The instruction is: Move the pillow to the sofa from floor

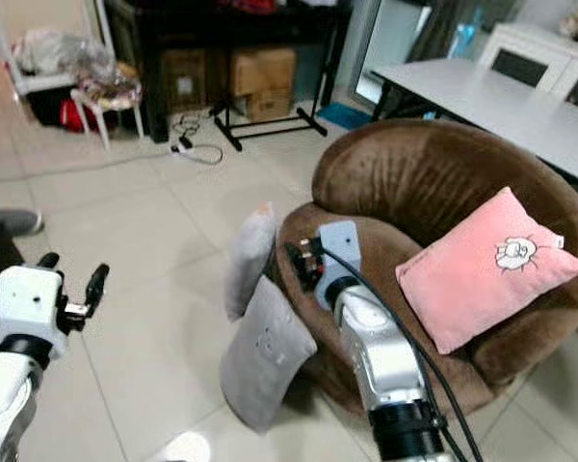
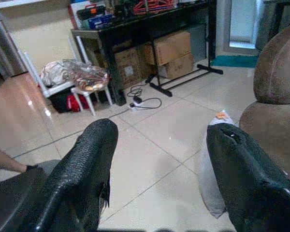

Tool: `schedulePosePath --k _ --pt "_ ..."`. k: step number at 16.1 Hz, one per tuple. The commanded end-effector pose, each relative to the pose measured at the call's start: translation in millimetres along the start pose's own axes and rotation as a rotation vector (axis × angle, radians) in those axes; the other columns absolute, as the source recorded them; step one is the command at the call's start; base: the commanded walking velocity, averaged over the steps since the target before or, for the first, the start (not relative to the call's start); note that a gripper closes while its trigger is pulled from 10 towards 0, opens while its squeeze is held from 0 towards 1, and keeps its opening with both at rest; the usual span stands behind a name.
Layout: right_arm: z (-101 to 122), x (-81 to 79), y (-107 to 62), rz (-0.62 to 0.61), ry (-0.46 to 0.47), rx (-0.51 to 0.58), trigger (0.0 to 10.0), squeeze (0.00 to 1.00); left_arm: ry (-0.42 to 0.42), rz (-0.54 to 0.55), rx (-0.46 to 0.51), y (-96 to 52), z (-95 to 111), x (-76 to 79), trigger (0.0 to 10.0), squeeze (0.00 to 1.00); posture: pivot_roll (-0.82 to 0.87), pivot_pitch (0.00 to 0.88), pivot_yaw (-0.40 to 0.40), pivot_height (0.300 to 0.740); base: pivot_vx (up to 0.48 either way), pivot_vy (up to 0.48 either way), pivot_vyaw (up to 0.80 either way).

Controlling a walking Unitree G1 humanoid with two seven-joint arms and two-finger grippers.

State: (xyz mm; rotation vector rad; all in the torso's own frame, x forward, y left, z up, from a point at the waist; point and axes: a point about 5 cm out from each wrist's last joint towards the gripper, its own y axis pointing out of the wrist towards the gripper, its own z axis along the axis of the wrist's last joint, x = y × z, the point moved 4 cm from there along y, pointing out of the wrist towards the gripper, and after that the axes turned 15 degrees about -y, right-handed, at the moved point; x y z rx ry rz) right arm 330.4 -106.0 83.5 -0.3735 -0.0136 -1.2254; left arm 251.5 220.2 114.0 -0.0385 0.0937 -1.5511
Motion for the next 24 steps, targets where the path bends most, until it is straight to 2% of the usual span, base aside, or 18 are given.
schedulePosePath --k 1,5,10,17,24 --pt "3 3.3 -0.3 -0.019 0.003 0.004 10.0 0.00 0.003 -0.003 0.010 0.8 3 0.7 10.0 0.00 0.00 0.000 -0.102 0.740 0.296 0.000 0.00" --pt "10 -3.3 -2.7 -0.026 0.002 0.006 10.0 0.00 0.006 -0.005 0.008 1.0 2 0.1 10.0 0.00 0.00 0.000 -0.104 0.740 0.300 0.000 0.00" --pt "13 0.0 -8.3 -0.025 0.000 0.004 10.0 0.00 0.004 0.006 0.009 -1.7 2 -0.6 10.0 0.00 0.00 0.000 -0.120 0.740 0.302 0.000 0.00" --pt "3 6.5 -2.6 -0.012 -0.003 -0.021 10.0 0.00 0.002 0.022 0.013 -3.1 2 -2.6 10.0 0.00 0.00 0.000 -0.129 0.740 0.303 0.000 0.00" --pt "-4 1.9 2.9 0.017 0.013 -0.021 10.0 0.00 0.000 0.024 0.017 -2.7 2 -2.5 10.0 0.00 0.01 0.000 -0.138 0.740 0.303 0.000 0.00"
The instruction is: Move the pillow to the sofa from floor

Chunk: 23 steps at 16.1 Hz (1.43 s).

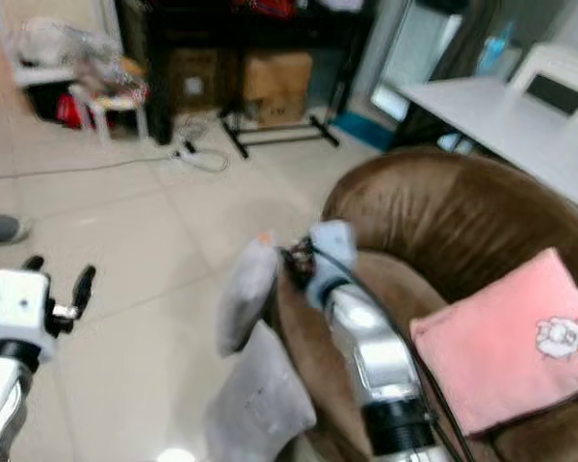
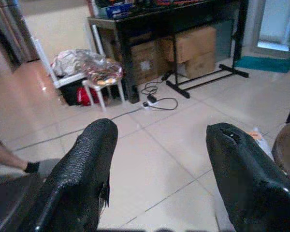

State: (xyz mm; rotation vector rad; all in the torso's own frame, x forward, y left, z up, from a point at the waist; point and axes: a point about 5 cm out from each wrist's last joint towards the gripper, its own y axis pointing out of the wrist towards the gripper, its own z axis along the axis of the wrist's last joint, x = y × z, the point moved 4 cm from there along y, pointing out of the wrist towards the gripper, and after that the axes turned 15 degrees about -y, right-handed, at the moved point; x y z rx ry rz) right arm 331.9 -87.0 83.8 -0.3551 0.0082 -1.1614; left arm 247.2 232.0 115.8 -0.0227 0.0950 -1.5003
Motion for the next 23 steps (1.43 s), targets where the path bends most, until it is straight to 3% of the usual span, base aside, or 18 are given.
schedulePosePath --k 1,9,19,23 --pt "-11 18.5 -4.8 -0.050 0.004 -0.029 10.0 0.00 -0.011 -0.028 0.010 1.6 2 10.0 10.0 0.00 0.01 0.000 -0.138 0.735 0.000 0.000 0.00" --pt "-12 11.1 -4.4 -0.032 0.023 -0.006 10.0 0.00 -0.028 -0.027 0.011 1.1 1 12.0 10.0 0.00 0.02 0.000 -0.148 0.660 0.000 0.000 0.00" --pt "-2 15.2 -5.0 -0.027 -0.020 -0.002 10.0 0.00 -0.033 -0.014 0.036 -0.8 2 10.6 10.0 0.00 0.03 0.000 -0.167 0.560 0.000 0.000 0.00" --pt "-2 14.6 -4.2 -0.027 -0.033 -0.006 10.0 0.00 -0.039 -0.013 0.045 -2.9 2 10.6 10.0 0.00 0.03 0.000 -0.174 0.560 0.238 0.000 0.00"
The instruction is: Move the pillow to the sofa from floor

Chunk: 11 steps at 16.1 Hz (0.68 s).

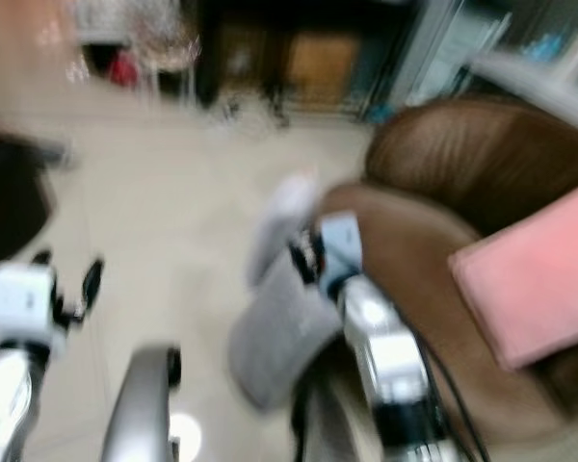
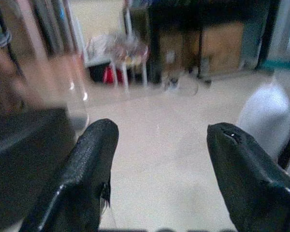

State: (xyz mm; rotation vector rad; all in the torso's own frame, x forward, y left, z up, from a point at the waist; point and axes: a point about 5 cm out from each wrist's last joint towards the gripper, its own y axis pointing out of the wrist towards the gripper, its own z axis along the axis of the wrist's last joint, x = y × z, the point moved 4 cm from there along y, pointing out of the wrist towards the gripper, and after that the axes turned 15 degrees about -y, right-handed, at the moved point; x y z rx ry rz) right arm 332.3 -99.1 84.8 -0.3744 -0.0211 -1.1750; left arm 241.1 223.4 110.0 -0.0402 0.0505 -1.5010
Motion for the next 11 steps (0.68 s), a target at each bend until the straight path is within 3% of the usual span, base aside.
schedulePosePath --k 1,3,6,11 --pt "0.3 3.5 0.2 -0.008 -0.004 -0.007 10.0 0.00 0.001 -0.012 0.030 3.2 7.8 2.5 10.0 0.00 0.03 0.000 -0.174 0.560 0.356 0.000 0.00" --pt "1.3 3.4 1.2 0.000 -0.051 -0.011 10.0 0.00 0.001 -0.010 0.033 2.3 7.8 1.4 10.0 0.00 0.03 0.000 -0.175 0.560 0.392 0.000 0.00" --pt "2.1 1.2 1.7 0.012 -0.088 -0.011 10.0 0.00 0.001 -0.004 0.035 1.1 7.5 0.5 10.0 0.00 0.03 0.000 -0.180 0.560 0.393 0.000 0.80" --pt "-2.4 4.8 2.6 -0.027 -0.063 -0.032 10.0 0.00 0.033 -0.033 0.019 2.4 7.1 -0.5 10.0 0.00 0.02 0.000 -0.126 0.560 0.393 0.000 0.00"
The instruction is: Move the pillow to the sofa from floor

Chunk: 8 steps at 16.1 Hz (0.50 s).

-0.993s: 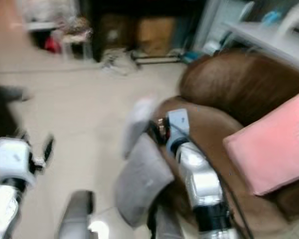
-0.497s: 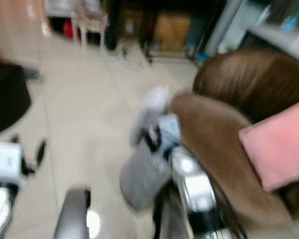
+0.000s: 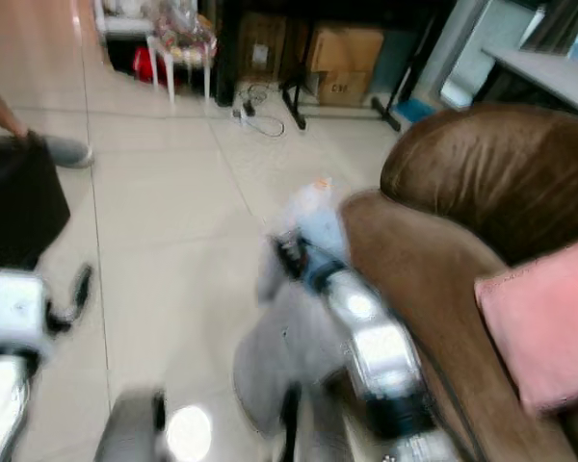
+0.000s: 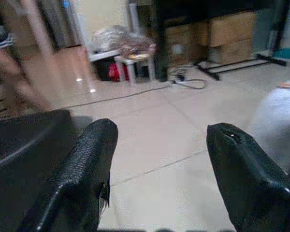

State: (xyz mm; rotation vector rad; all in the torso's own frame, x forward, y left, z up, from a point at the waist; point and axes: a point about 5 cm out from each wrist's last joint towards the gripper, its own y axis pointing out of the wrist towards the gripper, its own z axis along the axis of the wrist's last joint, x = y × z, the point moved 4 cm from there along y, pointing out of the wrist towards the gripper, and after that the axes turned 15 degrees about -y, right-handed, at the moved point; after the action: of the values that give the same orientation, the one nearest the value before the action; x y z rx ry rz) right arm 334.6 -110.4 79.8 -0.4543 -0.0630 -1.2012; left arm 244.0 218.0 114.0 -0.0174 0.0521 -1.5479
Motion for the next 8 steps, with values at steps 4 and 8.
schedulePosePath --k 4,8 --pt "0 4.4 -3.3 -0.045 0.009 -0.007 10.0 0.00 0.048 -0.029 -0.006 10.5 3 -5.0 10.0 0.00 -0.02 0.000 -0.069 0.560 0.358 0.000 0.00" --pt "-2 14.7 -11.4 -0.055 -0.042 -0.034 10.0 0.00 0.055 -0.033 -0.011 15.5 0 -3.2 10.0 0.00 -0.10 0.000 -0.059 0.560 0.000 0.000 0.00"
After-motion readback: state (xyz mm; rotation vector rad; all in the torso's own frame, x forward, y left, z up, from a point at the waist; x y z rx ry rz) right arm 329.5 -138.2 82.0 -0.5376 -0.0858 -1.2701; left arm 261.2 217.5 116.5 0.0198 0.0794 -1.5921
